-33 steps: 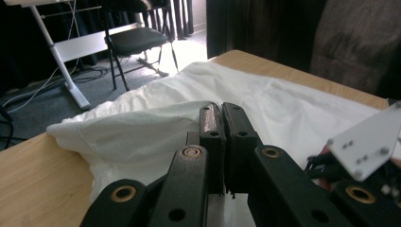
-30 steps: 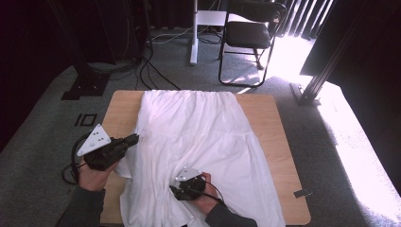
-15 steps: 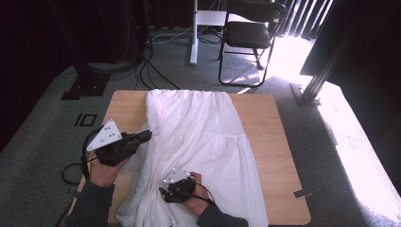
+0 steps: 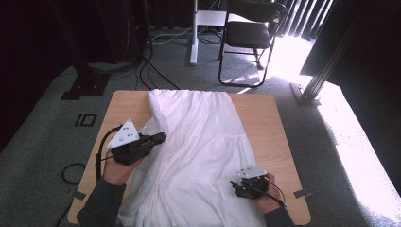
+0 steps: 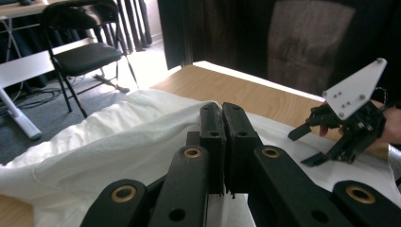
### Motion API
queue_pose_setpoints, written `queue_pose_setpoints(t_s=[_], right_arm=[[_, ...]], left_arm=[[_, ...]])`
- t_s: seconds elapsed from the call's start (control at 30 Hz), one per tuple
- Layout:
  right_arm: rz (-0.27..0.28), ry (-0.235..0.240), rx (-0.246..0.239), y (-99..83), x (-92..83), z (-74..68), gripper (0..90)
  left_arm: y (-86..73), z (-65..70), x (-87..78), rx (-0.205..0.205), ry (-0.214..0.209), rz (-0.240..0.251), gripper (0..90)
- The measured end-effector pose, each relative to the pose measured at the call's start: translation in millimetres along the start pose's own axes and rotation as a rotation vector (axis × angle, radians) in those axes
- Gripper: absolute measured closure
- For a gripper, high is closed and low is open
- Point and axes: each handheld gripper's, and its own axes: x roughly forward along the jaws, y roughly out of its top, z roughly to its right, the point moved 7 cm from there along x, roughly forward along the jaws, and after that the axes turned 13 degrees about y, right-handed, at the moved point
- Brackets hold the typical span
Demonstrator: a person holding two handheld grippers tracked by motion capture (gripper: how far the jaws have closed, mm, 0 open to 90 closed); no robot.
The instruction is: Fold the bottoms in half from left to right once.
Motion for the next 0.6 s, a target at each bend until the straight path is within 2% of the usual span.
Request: queue_pose_setpoints(t_s=[0.1,0.17,0.27,0.37,0.47,0.6], right_arm=[[-0.026,0.01,0.026,-23.6,-4.3,11.6,36.3],[0.006,0.024,0.068,-32.9,-10.4,19.3,36.6],[0.018,0.002,0.115,-46.5,-22.0,35.9,36.7],[0.057,0.002,0.213,-61.2,-31.9,56.5,37.1],[0.092,-0.017,0.237,-70.2,-38.2,66.5,38.2],[0.119,-0.028,0.239,-72.0,-38.3,65.4,38.7]], left_arm=[[2.2,6.3,8.9,0.009,-0.018,-0.004,89.1],[3.0,9.6,13.4,0.01,-0.03,-0.007,89.1],[2.6,12.7,18.2,0.002,-0.044,-0.007,89.1],[2.9,14.7,20.5,0.007,-0.05,-0.012,89.1],[7.6,19.5,23.8,0.016,-0.061,-0.009,89.2],[21.3,34.6,35.7,0.027,-0.102,0.012,89.2]])
